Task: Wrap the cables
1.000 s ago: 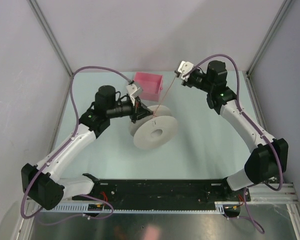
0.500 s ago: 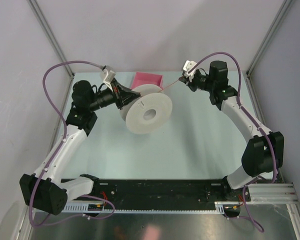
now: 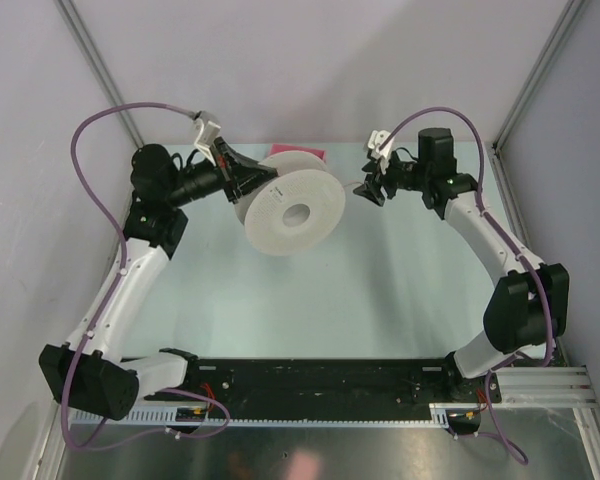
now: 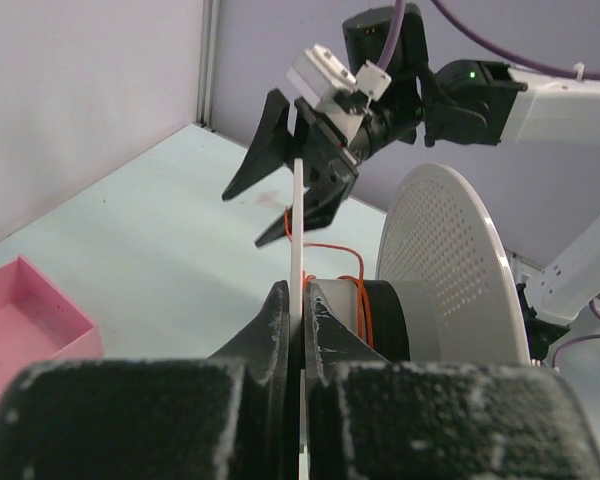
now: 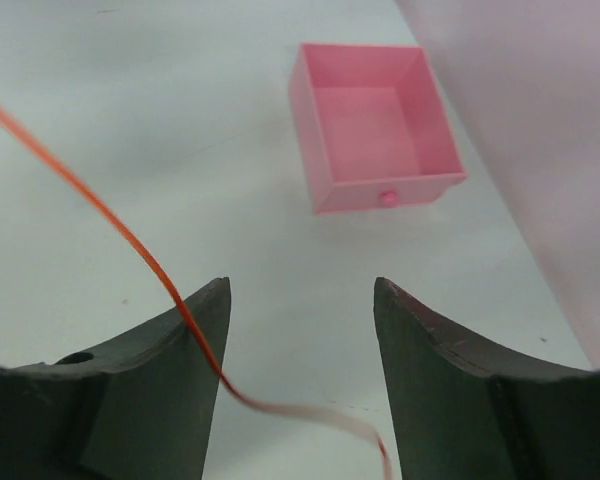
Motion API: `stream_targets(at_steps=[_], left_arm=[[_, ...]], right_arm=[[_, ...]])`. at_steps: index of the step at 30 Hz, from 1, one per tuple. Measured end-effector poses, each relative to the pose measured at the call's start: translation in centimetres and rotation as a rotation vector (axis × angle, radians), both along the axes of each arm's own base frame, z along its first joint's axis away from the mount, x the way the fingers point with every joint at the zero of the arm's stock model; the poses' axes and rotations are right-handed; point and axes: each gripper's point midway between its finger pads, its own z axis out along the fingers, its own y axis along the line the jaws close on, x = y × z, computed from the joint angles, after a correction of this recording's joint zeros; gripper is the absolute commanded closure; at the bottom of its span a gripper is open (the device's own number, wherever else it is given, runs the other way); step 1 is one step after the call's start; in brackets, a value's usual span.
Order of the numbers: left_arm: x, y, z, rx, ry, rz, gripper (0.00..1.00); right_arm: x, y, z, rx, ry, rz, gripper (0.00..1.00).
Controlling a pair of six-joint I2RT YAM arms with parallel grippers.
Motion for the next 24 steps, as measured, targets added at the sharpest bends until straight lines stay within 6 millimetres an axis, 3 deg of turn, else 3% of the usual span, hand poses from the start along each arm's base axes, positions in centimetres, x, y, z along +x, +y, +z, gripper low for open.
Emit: stream_targets(at_steps=[2,5,9,16,24], left_arm=[[0.1,-0.1,0.5,-0.005,0.0,-0.004,1.0],[0.5,-0.2,1.4,-0.019,0.005,-0.005,1.0],[0.9,-0.2,2.6,-0.039,0.018,-0.008,1.0],[1.2,0.0,4.6,-0.079,0.046,-0.011,1.0],[1.5,0.3,6.5,-0.153,0.1,0.017,1.0]], right_arm=[[-1.0,0.7,-0.4,0.002,0.036,0.027,0.29],[-2.3,1.6,-0.4,0.01,0.073,0.053,0.15],[-4.3,2.3,1.1,0.031,0.077,0.082,0.03],[-6.5,2.2,3.7,0.133,0.102,0.047,0.01],[-6.5,0.6,0.3,0.282,0.292,-0.101,0.03]])
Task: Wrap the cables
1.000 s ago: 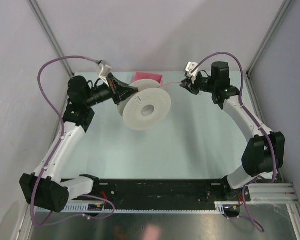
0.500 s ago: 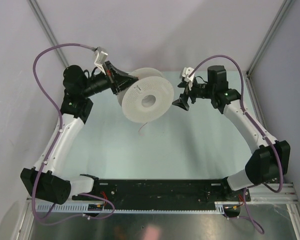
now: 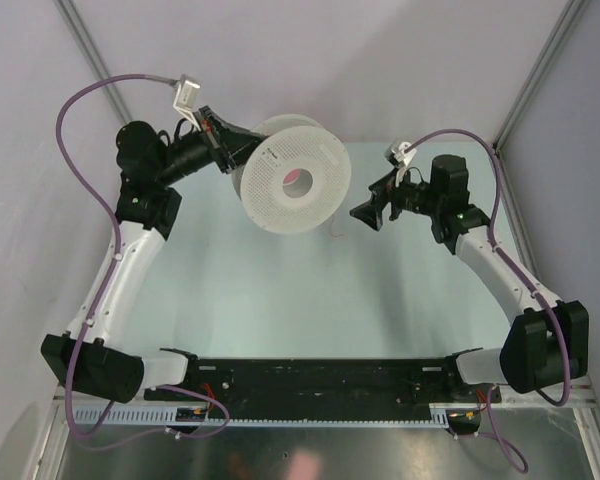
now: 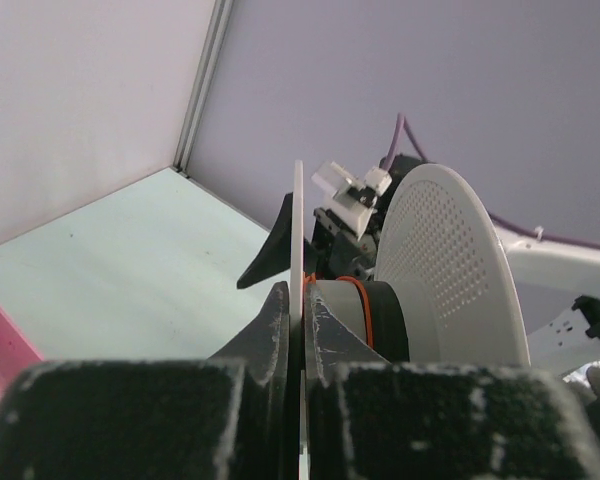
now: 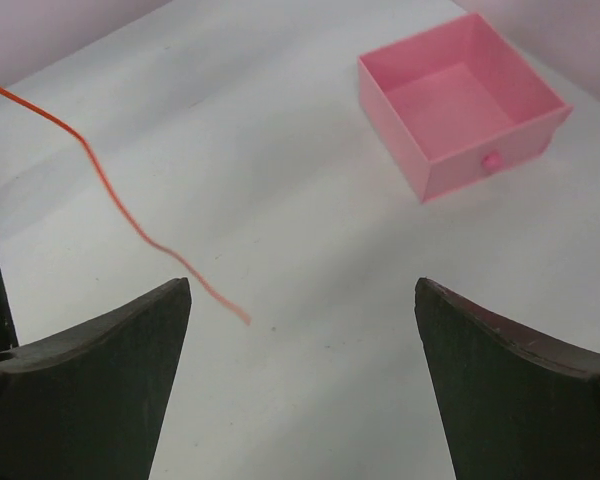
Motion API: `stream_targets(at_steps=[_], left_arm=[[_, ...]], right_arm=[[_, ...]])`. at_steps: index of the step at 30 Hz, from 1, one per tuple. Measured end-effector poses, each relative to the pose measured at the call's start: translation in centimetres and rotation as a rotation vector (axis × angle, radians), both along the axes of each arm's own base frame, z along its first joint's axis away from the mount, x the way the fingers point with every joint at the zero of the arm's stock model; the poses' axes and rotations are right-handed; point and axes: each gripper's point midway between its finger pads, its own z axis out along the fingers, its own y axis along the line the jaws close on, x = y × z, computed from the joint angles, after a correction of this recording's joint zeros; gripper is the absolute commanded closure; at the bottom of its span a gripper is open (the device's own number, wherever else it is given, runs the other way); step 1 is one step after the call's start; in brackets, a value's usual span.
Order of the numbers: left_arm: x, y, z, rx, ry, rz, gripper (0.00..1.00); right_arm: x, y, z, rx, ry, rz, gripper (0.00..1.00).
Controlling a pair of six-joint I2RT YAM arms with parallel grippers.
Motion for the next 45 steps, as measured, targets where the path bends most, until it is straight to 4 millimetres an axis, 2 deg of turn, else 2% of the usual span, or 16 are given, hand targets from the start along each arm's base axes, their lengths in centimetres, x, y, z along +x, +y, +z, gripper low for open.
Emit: stream_targets(at_steps=[5,10,14,18,22,26,34,45], left_arm=[[0.9,0.1,0.3,-0.057,0.071,0.026,1.0],[2.3,0.0,0.0,-0.103,0.142,0.049,1.0],[2.8,0.1,-0.1,-0.124,0.174,0.064,1.0],[3.0,0.2,0.2,-0.141,0.18,0.078,1.0],[3.2,0.3,0.4,-0.16,0.197,0.088,1.0],[3.2,0.4,0.6,-0.171,0.202,0.092,1.0],[3.3,0.4,0.6,-0.173,0.2,0.095,1.0],[3.8,0.9,0.8,-0.189,0.204,0.128,1.0]], right_arm=[[0.8,-0.6,-1.9,0.002,0.0,-0.054,0.08],[1.5,-0.1,-1.7,0.005,-0.061,-0.026,0.08],[0.8,0.9,-1.8,0.005,-0.09,0.04,0.08],[-1.2,2.9,-3.0,-0.015,-0.11,0.143,0.14],[-3.0,4.4,-4.8,-0.035,-0.129,0.216,0.23],[-3.7,4.8,-6.1,-0.054,-0.149,0.244,0.34],[-4.2,6.2,-5.3,-0.046,-0.216,0.287,0.64],[-4.9,7.0,-5.3,-0.054,-0.247,0.323,0.85]])
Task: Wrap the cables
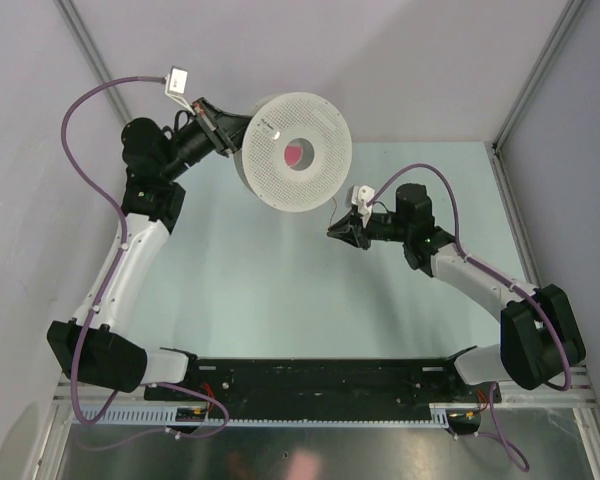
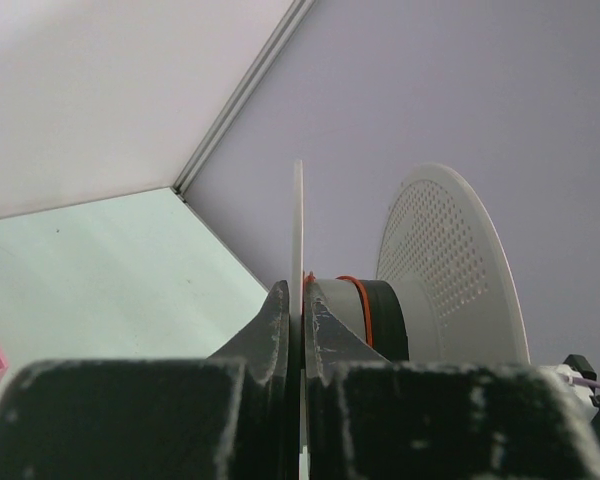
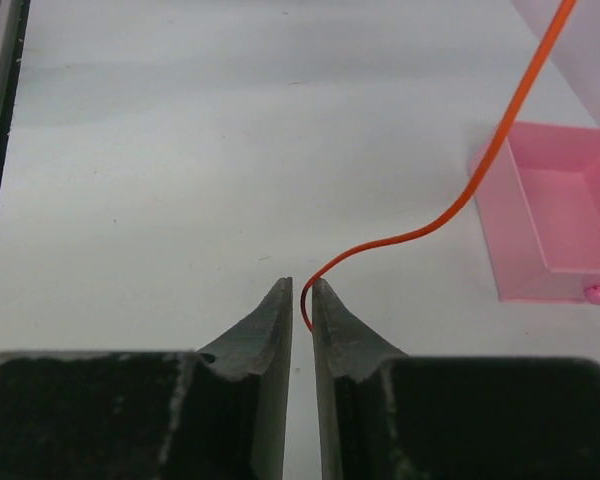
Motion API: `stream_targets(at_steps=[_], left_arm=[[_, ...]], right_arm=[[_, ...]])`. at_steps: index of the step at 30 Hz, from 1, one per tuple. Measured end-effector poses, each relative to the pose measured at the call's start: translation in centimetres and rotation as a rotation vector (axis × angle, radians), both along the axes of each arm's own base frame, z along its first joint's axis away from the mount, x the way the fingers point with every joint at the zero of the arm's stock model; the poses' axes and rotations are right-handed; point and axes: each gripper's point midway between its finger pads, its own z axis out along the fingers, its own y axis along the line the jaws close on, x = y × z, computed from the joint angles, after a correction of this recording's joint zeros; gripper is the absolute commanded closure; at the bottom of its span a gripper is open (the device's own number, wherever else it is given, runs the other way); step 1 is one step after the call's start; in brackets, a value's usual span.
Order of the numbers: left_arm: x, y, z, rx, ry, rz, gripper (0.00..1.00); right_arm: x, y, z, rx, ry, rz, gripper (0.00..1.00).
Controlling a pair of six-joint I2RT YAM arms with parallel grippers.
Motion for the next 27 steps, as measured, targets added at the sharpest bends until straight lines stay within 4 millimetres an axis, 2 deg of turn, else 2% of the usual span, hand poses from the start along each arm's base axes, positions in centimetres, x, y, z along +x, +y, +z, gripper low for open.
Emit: stream_targets(at_steps=[4,9,13,18,22,27], left_arm=[[0.4,0.4,0.1,-0.012,0.01,0.024,1.0],[1.4,1.2,-0.2,-0.032,0.039,0.079,1.0],[2.3,1.8,-1.3,-0.036,0.1,0.141,1.0],[4.2,3.3,-4.0,-0.028,0.231,0.273,1.0],[5.3,4.5,-7.4,0.03,0.357,0.408,1.0],[5.9,4.3,-11.2,0.16,0.465,0.529,1.0]], right_arm=[[-0.3,0.0,-0.5,-0.011,0.0,0.007,0.98],[-1.0,0.3,-1.3,-0.029,0.015,0.019,1.0],[-2.0,0.8,-1.1,-0.04,0.005,0.03,1.0],[-4.3,1.7,0.6,-0.055,-0.073,0.059,1.0],[-6.5,2.6,2.6,-0.061,-0.179,0.083,1.0],[-8.2,3.7,3.8,-0.104,-0.311,0.108,1.0]])
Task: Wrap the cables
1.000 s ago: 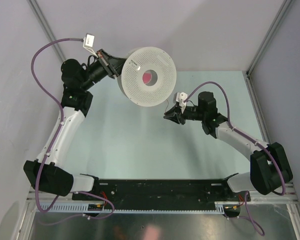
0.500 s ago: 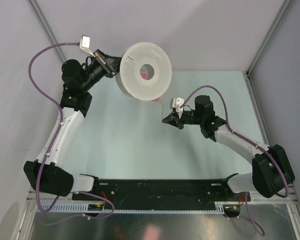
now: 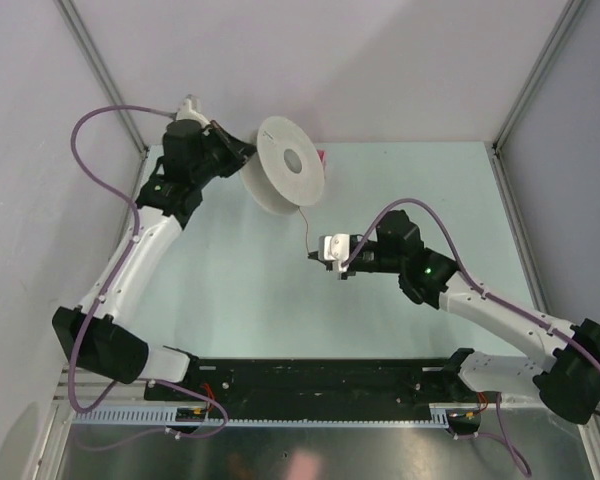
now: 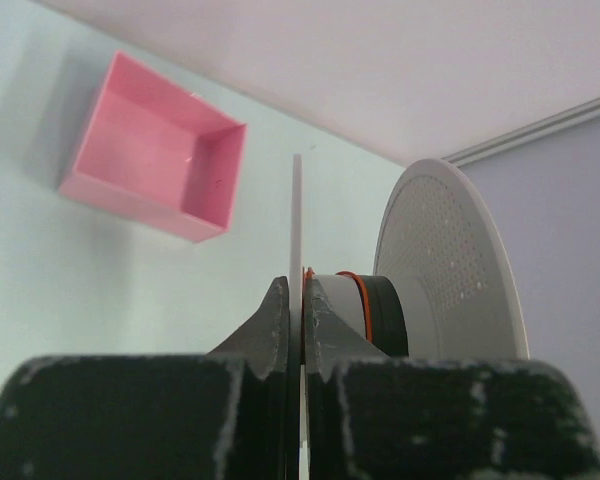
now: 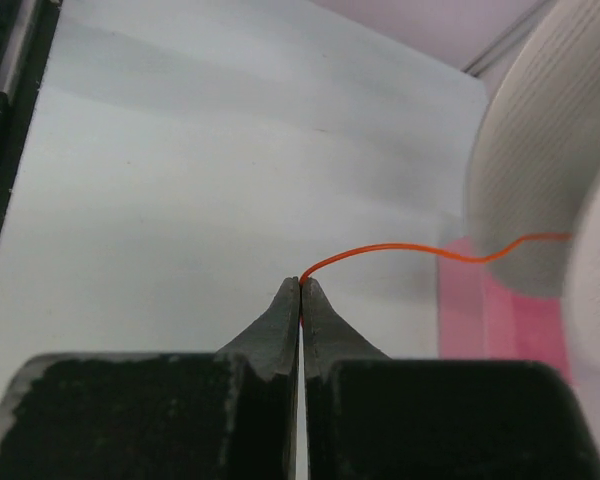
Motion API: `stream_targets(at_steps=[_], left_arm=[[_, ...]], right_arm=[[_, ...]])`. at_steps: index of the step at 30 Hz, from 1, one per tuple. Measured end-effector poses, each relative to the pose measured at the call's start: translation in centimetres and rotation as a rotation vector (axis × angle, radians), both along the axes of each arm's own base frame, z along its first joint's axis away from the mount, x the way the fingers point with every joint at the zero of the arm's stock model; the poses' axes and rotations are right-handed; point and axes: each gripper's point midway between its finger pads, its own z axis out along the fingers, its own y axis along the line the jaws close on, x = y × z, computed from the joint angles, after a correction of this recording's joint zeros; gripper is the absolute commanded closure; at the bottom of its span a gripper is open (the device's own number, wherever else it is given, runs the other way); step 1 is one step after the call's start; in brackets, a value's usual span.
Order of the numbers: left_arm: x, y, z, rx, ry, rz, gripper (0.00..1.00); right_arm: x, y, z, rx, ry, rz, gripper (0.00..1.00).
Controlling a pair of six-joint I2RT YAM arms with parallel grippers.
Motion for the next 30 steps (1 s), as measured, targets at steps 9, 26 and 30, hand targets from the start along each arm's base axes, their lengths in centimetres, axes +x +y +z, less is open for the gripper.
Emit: stream_targets(at_steps=[9,26,30], left_arm=[[-1.1,-2.7,-7.1,0.355,0.109,-0.012,1.0],[-6.5,-6.6,-11.3,0.611,-0.132,-0.433,1.0],[-8.4,-7.5,-9.0,0.629,-0.344,-0.552,1.0]], right_arm=[[1.1,1.6,5.4,-0.022,-0.272,-0.039,1.0],[8.9,0.8,7.5,-0.028,-0.316,-0.197,1.0],[9.6,0.0,7.6,-0.026,-0.274,-0.193,1.0]])
